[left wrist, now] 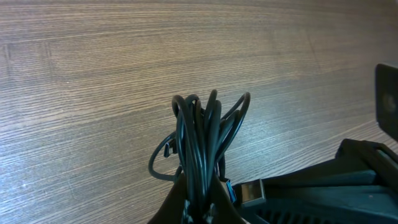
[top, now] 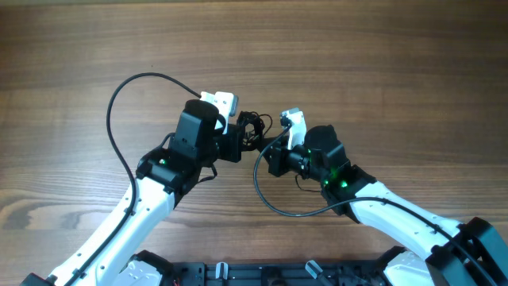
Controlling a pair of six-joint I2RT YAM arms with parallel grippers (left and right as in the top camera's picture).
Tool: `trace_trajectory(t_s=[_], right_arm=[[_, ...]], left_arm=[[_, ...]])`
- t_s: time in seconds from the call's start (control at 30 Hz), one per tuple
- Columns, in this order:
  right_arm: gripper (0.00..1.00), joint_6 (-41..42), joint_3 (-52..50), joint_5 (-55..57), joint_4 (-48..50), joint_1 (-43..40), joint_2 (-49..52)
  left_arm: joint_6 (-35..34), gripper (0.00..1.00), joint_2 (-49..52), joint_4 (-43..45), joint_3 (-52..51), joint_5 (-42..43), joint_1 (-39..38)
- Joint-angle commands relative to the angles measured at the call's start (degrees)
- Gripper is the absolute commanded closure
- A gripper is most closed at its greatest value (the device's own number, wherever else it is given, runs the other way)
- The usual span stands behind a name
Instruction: Untangle cables
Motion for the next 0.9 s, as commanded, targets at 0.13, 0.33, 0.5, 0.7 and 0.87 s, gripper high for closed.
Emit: trace_trajectory(t_s=[0.13,0.33,0.5,0.7,0.87], right_arm=[[0.95,7.56,0.17,-4.59,-1.16,-2.27,-0.11],[0.88,16.98,0.17,-21.53,-0.79,-10.51,-0.92],[0.68,3.32,0.17,-25.16,0.42,-8.61,-0.87],[0.44,-19.58,0.17,-16.11,-1.22,-6.62,-0.85],[0.59,-21.66,0.15,-15.72,-1.40,-5.86,-0.83]], left_arm=[[-4.85,0.96,-0.59,0.11,0.55,-4.00,0.07],[-6.51,0.96,-0.59,0.15,0.55,-6.05,0.07],[-6.49,0.96,-0.59,0.09,0.55,-6.10,0.07],[-6.01,0.96,-0.59,-2.54,0.55,-4.81,0.07],[-6.05,0.96,-0.59,-2.62,0.55,-1.09,0.07]])
